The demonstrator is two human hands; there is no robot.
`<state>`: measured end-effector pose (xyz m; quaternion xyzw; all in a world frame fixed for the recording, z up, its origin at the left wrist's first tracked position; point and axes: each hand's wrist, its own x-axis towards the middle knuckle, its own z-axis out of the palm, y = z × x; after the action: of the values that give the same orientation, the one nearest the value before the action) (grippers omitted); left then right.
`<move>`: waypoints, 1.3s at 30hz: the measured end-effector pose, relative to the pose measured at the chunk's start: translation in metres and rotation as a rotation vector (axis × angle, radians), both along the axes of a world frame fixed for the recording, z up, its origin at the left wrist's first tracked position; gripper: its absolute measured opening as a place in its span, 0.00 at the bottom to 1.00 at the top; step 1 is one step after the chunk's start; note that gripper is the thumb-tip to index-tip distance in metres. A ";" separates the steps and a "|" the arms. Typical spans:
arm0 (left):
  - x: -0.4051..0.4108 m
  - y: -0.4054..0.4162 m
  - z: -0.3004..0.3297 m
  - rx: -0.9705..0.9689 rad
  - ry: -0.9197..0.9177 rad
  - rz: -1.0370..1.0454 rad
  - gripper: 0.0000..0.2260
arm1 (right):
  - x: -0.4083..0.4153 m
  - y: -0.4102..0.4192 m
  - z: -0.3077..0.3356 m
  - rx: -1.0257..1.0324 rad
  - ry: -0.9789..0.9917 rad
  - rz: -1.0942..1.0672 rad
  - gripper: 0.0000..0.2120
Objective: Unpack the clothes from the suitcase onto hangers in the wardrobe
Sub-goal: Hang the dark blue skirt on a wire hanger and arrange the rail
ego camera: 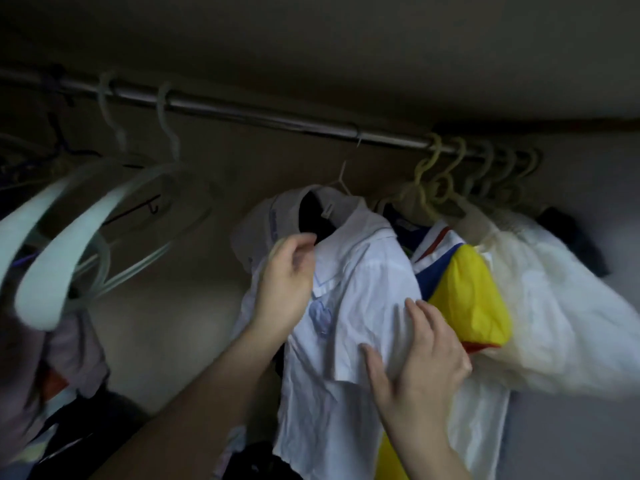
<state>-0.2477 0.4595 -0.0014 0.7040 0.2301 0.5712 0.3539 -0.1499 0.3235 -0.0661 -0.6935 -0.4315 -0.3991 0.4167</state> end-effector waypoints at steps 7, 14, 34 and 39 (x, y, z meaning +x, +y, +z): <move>0.043 0.002 0.078 -0.133 0.350 -0.107 0.10 | 0.006 -0.049 0.060 0.414 0.331 0.454 0.09; 0.052 -0.008 0.093 -0.225 0.230 -0.132 0.10 | 0.024 -0.074 0.034 -0.054 0.386 0.380 0.09; -0.072 0.036 0.051 0.292 0.870 0.615 0.36 | 0.001 0.068 0.047 -0.328 0.723 0.799 0.12; -0.108 0.027 0.033 0.267 0.753 0.900 0.19 | 0.025 0.132 0.084 -0.256 0.648 0.672 0.16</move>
<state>-0.3560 0.4866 0.0312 0.7295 0.5415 0.4004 -0.1198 -0.1250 0.4557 0.0180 -0.6499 -0.5253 0.0505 0.5469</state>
